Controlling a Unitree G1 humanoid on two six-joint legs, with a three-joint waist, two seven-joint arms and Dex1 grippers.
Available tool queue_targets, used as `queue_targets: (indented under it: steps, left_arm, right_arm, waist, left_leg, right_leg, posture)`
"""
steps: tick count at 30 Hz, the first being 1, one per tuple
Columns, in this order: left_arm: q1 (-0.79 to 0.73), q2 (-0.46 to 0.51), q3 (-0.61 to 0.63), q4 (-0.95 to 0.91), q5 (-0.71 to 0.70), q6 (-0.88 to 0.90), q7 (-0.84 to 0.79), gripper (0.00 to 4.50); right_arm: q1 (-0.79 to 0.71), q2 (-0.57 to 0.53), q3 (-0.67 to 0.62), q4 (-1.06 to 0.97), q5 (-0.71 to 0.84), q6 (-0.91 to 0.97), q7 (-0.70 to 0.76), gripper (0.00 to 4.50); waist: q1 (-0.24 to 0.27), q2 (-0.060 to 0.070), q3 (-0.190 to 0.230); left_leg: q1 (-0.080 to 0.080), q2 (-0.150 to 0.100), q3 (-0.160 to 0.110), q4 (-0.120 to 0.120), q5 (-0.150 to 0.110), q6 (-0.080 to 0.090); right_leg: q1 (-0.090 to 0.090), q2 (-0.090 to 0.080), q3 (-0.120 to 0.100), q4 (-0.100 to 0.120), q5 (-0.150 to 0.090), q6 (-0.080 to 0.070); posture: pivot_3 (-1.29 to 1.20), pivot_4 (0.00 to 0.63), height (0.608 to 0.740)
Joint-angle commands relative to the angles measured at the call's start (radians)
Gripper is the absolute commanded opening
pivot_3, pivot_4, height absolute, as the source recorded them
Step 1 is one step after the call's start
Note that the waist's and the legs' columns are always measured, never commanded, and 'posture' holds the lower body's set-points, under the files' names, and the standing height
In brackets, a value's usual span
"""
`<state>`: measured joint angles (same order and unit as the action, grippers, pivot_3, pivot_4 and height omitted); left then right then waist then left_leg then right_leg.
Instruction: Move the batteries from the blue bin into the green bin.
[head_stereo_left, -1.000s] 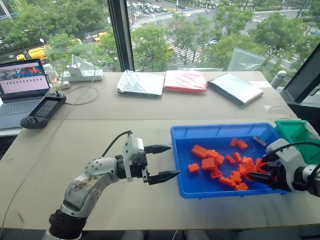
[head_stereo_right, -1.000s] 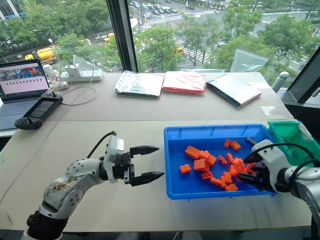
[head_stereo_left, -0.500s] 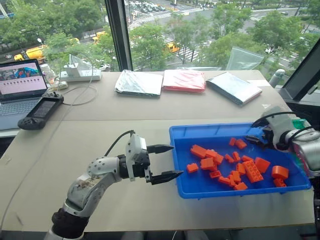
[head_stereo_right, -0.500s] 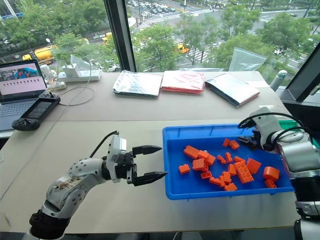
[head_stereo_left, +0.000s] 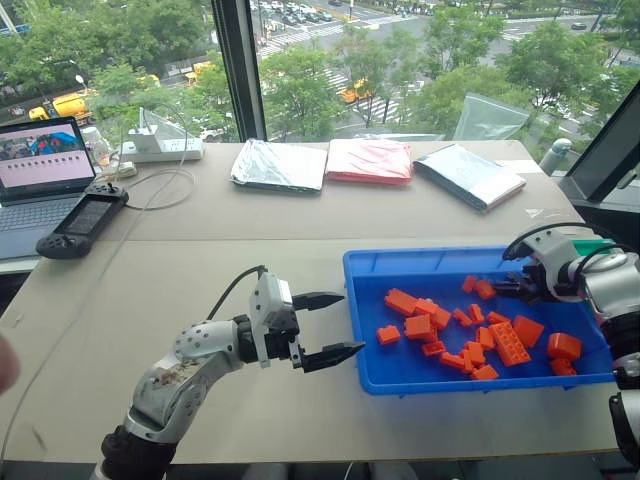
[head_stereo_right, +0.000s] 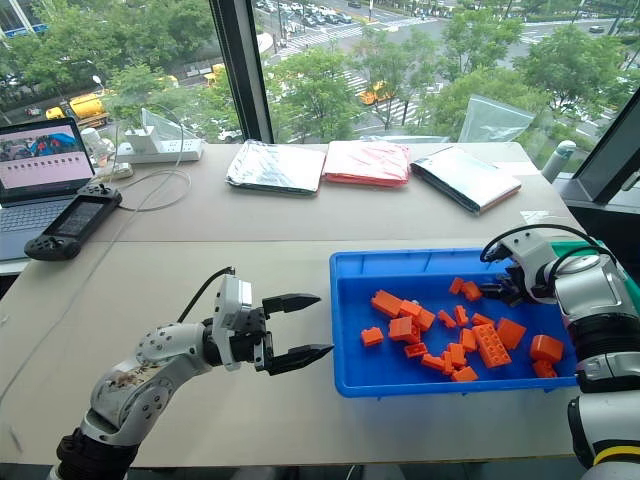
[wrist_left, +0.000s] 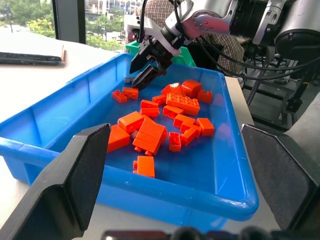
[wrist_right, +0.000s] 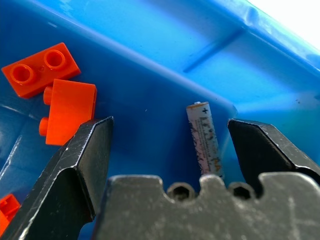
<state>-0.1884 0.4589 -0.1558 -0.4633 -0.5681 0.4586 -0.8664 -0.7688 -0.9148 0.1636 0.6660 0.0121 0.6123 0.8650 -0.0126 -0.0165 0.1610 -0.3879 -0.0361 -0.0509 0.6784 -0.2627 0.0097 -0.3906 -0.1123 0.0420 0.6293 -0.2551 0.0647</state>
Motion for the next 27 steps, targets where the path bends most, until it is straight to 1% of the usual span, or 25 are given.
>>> queue_targets:
  steps: [1, 3, 5, 9, 11, 12, 14, 20, 27]
  left_arm:
    - [0.003, -0.002, 0.004, -0.037, -0.001, -0.028, -0.002, 4.50]
    - [0.003, -0.002, 0.003, -0.035, 0.000, -0.030, -0.004, 4.50]
    - [0.002, -0.002, 0.003, -0.033, 0.002, -0.031, -0.006, 4.50]
    - [0.002, -0.003, 0.003, -0.032, 0.004, -0.032, -0.011, 4.50]
    - [0.001, -0.003, 0.003, -0.031, 0.005, -0.033, -0.013, 4.50]
    - [0.001, -0.003, 0.003, -0.031, 0.006, -0.033, -0.013, 4.50]
    - [0.001, -0.003, 0.004, -0.030, 0.006, -0.033, -0.015, 4.50]
    - [-0.007, -0.006, 0.002, -0.021, 0.008, -0.034, -0.019, 4.50]
    - [-0.011, -0.009, 0.002, -0.015, 0.009, -0.034, -0.022, 4.50]
  right_arm:
    - [0.016, 0.012, 0.005, 0.025, -0.024, 0.002, 0.018, 3.55]
    - [0.021, 0.014, 0.004, 0.024, -0.028, 0.004, 0.020, 2.81]
    - [0.022, 0.017, 0.000, 0.026, -0.026, 0.004, 0.022, 2.21]
    - [0.026, 0.016, -0.006, 0.024, -0.028, 0.005, 0.021, 0.72]
    - [0.031, 0.011, -0.007, 0.016, -0.028, 0.007, 0.024, 0.13]
    - [0.036, 0.009, -0.008, 0.011, -0.027, 0.008, 0.025, 0.02]
    - [0.045, 0.002, -0.012, -0.007, -0.027, 0.010, 0.024, 0.02]
    - [0.047, -0.048, -0.043, -0.159, -0.033, 0.000, 0.019, 0.02]
    - [0.070, -0.161, -0.047, -0.332, -0.036, -0.011, 0.123, 0.02]
  waist:
    - [0.000, 0.000, 0.000]
    - [0.000, 0.000, 0.000]
    - [0.000, 0.000, 0.000]
    - [0.001, 0.000, 0.000]
    - [0.001, 0.000, 0.000]
    - [0.001, 0.000, 0.000]
    - [0.001, 0.000, 0.000]
    - [0.000, 0.000, 0.000]
    - [0.001, 0.002, 0.001]
  left_leg:
    - [0.000, 0.000, 0.000, 0.000, 0.000, 0.000]
    - [0.001, 0.000, 0.000, 0.000, 0.000, 0.000]
    - [0.001, 0.000, 0.000, 0.000, 0.000, 0.000]
    - [0.000, 0.000, 0.000, 0.000, 0.000, 0.000]
    - [0.000, 0.000, 0.000, 0.000, 0.000, 0.000]
    - [0.000, 0.000, 0.000, 0.000, 0.000, 0.000]
    - [0.000, 0.000, 0.000, 0.000, 0.000, 0.000]
    - [0.000, 0.000, 0.000, 0.000, 0.000, 0.000]
    - [-0.003, 0.000, 0.000, 0.000, 0.000, 0.000]
  right_leg:
    - [0.000, 0.000, 0.000, 0.000, 0.000, 0.000]
    - [0.001, 0.000, 0.000, 0.000, 0.000, 0.000]
    - [0.001, 0.000, 0.000, 0.000, 0.000, 0.000]
    - [0.001, 0.000, 0.000, 0.000, 0.000, 0.000]
    - [0.001, 0.000, 0.000, 0.000, 0.000, 0.000]
    - [0.001, 0.000, 0.000, 0.000, 0.000, 0.000]
    - [0.001, 0.000, 0.000, 0.000, 0.000, 0.000]
    - [0.000, 0.000, 0.000, 0.000, 0.000, 0.000]
    - [-0.004, 0.000, 0.000, 0.001, 0.000, 0.000]
  posture:
    - [0.00, 0.150, 0.740]
    - [0.00, 0.150, 0.740]
    - [0.00, 0.150, 0.740]
    - [0.00, 0.150, 0.740]
    - [0.00, 0.150, 0.740]
    - [0.00, 0.150, 0.740]
    - [0.00, 0.150, 0.740]
    - [0.00, 0.150, 0.740]
    - [0.00, 0.150, 0.740]
